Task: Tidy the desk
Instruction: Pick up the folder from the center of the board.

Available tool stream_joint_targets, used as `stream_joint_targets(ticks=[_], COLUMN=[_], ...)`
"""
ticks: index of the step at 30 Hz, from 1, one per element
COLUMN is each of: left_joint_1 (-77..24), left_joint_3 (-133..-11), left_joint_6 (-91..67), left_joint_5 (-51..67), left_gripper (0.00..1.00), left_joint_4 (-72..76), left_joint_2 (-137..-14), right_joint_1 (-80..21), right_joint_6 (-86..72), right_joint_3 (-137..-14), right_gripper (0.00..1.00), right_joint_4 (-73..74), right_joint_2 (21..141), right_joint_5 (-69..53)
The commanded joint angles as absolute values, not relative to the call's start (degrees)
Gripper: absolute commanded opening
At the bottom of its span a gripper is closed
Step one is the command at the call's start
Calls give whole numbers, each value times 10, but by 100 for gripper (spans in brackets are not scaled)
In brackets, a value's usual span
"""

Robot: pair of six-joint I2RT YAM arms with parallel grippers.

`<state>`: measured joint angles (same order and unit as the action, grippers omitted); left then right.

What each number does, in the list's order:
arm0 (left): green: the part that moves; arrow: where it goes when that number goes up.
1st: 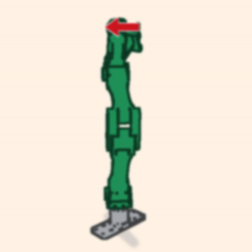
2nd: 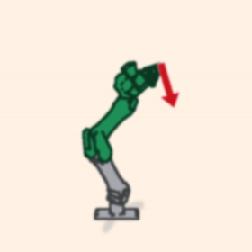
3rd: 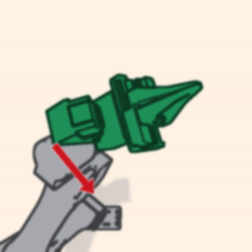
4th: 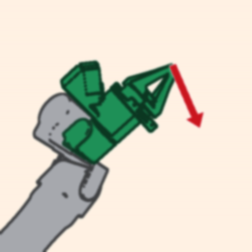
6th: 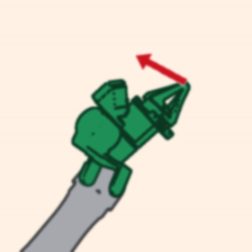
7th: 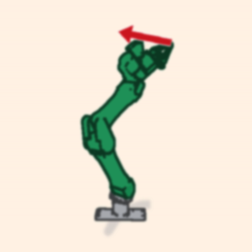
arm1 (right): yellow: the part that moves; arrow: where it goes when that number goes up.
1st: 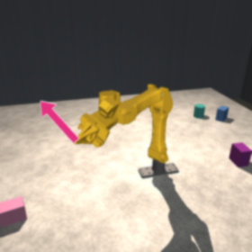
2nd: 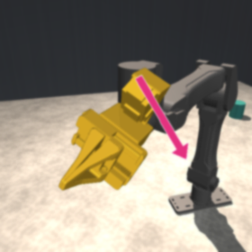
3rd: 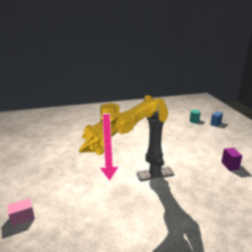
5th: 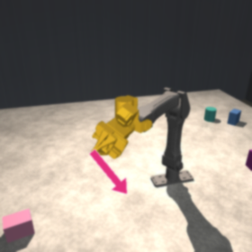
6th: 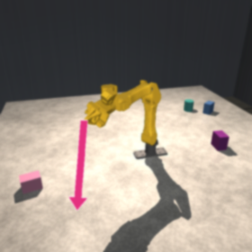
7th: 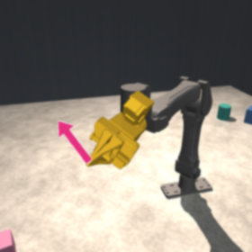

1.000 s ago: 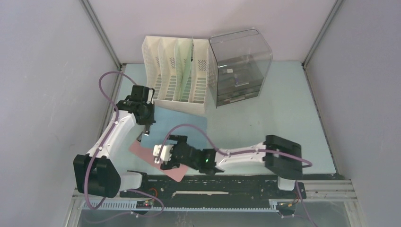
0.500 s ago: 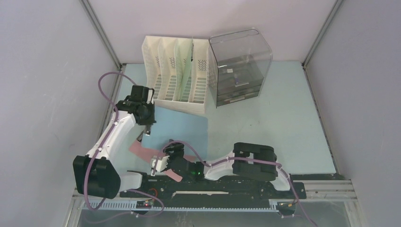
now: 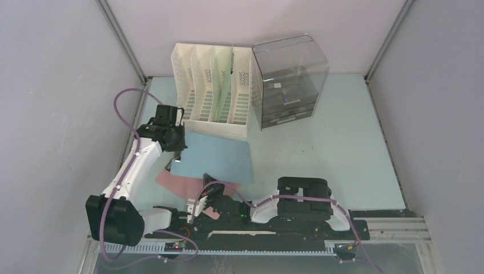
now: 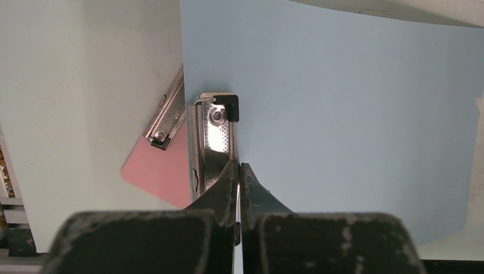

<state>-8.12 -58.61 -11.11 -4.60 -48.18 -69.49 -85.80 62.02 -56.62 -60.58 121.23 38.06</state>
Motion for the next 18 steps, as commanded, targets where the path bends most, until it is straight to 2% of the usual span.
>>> stream_joint_targets(ticks=[1,3,7,11,16,18], left_joint_1=[-85,-85,-86,-85,-84,-82], left_joint_3=[-584,-587,-603,-625,-626,-616], left_joint_6=[-132,-138,-158,-181,-230,-263], left_joint_5=[-18,-12,-5,16,2,-25], left_gripper=[0,2,27,46,62,80], left_joint_4=[-476,-475,-470,-458,-417,-399], left_joint_2=[-670,-663,-626,-569,-473,-427], right_joint_1=[-860,-860,-859,-851,-829,-818], right_joint_6=[639,637,608,547,480,447], right_joint_3=[-554,-548,-536,-533,-533,-533], right_gripper=[0,0,0,0,0,0], right_joint_4=[-663,-664,-634,-558,-482,-452], right_joint_2=[1169,1154,1105,1036,968,944], right_joint_5=[365,362,355,337,309,295])
